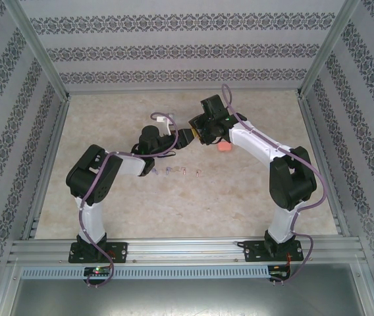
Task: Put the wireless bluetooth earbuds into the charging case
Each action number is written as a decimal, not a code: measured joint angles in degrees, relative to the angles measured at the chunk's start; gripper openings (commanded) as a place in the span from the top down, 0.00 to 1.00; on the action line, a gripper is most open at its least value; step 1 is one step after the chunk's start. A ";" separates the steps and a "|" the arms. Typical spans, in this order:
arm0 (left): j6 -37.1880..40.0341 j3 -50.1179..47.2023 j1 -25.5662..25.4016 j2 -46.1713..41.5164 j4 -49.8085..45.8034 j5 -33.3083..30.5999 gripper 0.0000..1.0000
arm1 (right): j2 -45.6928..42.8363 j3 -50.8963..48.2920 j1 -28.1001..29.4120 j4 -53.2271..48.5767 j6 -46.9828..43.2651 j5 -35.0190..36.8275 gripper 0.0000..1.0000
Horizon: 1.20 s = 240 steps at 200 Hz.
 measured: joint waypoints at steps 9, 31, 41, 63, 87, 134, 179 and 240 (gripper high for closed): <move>-0.02 0.33 0.00 0.26 0.00 0.00 0.51 | -0.02 0.00 -0.02 0.04 0.00 -0.02 0.54; -0.02 0.90 0.00 1.07 0.09 0.04 0.54 | -0.04 0.00 0.00 0.17 0.00 -0.02 0.54; -0.02 1.18 0.00 1.46 0.17 0.02 0.55 | -0.04 0.00 0.00 0.17 0.00 -0.02 0.54; -0.07 1.36 0.00 2.05 0.39 0.02 0.57 | -0.04 0.00 0.00 0.20 0.13 -0.02 0.54; -0.24 1.60 0.00 2.40 0.48 0.07 0.61 | -0.04 0.00 0.00 0.22 0.15 0.00 0.54; -0.85 2.51 -0.22 2.97 1.27 0.02 0.68 | -0.04 -0.02 0.26 0.63 0.17 -0.02 0.54; -1.31 2.73 -0.28 3.13 1.51 0.02 0.79 | -0.04 -0.44 0.24 1.49 0.37 0.04 0.54; -1.53 2.73 -0.28 3.23 1.97 0.02 0.91 | -0.04 -0.76 0.20 2.40 0.48 -0.04 0.29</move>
